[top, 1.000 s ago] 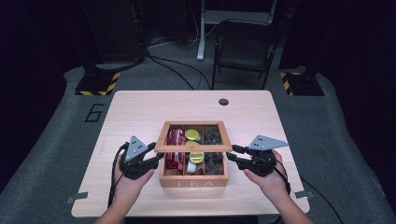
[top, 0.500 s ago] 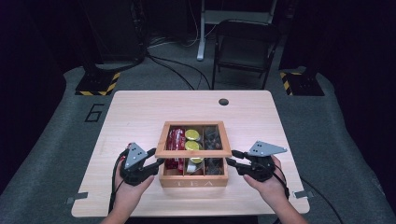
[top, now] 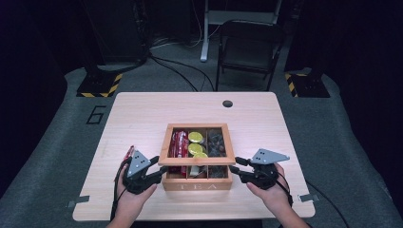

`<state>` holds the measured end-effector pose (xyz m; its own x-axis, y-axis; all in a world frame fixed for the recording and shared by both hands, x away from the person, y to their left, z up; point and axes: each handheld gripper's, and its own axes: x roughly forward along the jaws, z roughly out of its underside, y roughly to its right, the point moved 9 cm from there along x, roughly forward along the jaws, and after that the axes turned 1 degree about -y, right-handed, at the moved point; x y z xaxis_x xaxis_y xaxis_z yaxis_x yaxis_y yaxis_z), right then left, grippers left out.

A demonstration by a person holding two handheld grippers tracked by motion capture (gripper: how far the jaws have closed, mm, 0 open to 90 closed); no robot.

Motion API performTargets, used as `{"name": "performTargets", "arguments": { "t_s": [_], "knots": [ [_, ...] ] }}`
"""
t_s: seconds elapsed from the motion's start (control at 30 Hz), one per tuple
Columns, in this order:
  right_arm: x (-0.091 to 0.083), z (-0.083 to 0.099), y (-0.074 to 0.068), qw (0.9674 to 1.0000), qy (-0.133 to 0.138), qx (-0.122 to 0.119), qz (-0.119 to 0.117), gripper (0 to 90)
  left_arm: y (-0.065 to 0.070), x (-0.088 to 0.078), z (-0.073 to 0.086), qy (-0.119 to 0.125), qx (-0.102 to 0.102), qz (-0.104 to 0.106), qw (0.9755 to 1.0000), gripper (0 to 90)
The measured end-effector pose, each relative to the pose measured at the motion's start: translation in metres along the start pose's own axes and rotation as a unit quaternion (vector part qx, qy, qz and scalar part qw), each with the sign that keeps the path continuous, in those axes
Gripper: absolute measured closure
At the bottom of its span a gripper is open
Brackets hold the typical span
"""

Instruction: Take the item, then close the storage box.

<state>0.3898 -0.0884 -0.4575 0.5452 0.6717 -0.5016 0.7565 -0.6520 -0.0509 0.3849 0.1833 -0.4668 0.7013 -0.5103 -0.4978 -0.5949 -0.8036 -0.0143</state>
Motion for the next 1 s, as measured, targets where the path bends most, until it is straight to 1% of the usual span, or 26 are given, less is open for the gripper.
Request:
{"name": "performTargets", "arguments": {
  "t_s": [0.1, 0.17, 0.27, 0.33, 0.5, 0.57, 0.6, 0.63, 0.73, 0.8, 0.83, 0.9, 0.93, 0.97, 1.0],
  "knots": [
    [0.001, 0.003, 0.000, 1.0000, -0.002, -0.004, 0.001, 59.3, 0.001, -0.001, 0.002, -0.002, -0.001, 0.004, 1.0000, 54.0],
    [0.002, 0.004, -0.001, 1.0000, 0.000, 0.002, 0.002, 59.3, 0.001, -0.002, 0.003, -0.004, 0.003, 0.006, 1.0000, 54.0],
    [0.002, 0.006, -0.002, 1.0000, 0.000, -0.001, 0.001, 59.4, 0.002, -0.001, 0.005, -0.004, 0.002, 0.008, 1.0000, 54.0],
    [0.002, 0.008, -0.002, 1.0000, -0.001, 0.002, 0.004, 59.4, 0.002, -0.001, 0.007, -0.007, 0.002, 0.010, 0.9999, 54.0],
    [0.004, 0.013, -0.003, 1.0000, -0.006, -0.002, -0.001, 59.3, 0.003, 0.001, 0.013, -0.006, -0.005, 0.014, 0.9999, 54.0],
    [0.005, 0.015, -0.003, 1.0000, -0.006, 0.000, 0.002, 59.3, 0.004, 0.000, 0.015, -0.008, -0.003, 0.016, 0.9998, 54.0],
    [0.005, 0.016, -0.004, 1.0000, -0.008, -0.005, -0.001, 59.4, 0.005, 0.000, 0.016, -0.009, -0.007, 0.017, 0.9998, 54.0],
    [0.006, 0.017, -0.004, 1.0000, -0.008, 0.000, 0.002, 59.3, 0.005, 0.000, 0.017, -0.010, -0.006, 0.016, 0.9998, 54.0],
    [0.006, 0.020, -0.004, 0.9999, -0.012, -0.002, -0.001, 59.3, 0.006, 0.000, 0.019, -0.013, -0.004, 0.019, 0.9997, 54.0],
    [0.007, 0.022, -0.004, 0.9999, -0.012, 0.003, 0.001, 59.4, 0.006, -0.001, 0.020, -0.015, -0.005, 0.021, 0.9997, 54.0],
    [0.007, 0.022, -0.005, 0.9999, -0.013, 0.001, 0.001, 59.4, 0.007, -0.001, 0.021, -0.017, -0.005, 0.022, 0.9996, 54.0],
    [0.008, 0.024, -0.005, 0.9999, -0.016, 0.001, 0.003, 59.4, 0.007, -0.001, 0.022, -0.024, 0.003, 0.025, 0.9994, 54.0],
    [0.007, 0.026, -0.006, 0.9998, -0.019, -0.004, 0.002, 59.3, 0.007, -0.001, 0.023, -0.025, 0.003, 0.025, 0.9994, 54.1],
    [0.008, 0.026, -0.006, 0.9999, -0.017, -0.004, 0.003, 59.3, 0.007, -0.001, 0.025, -0.029, 0.005, 0.028, 0.9992, 54.1],
    [0.008, 0.027, -0.007, 0.9998, -0.020, -0.006, 0.004, 59.3, 0.007, -0.001, 0.026, -0.028, 0.003, 0.030, 0.9992, 54.2]
  ]
}}
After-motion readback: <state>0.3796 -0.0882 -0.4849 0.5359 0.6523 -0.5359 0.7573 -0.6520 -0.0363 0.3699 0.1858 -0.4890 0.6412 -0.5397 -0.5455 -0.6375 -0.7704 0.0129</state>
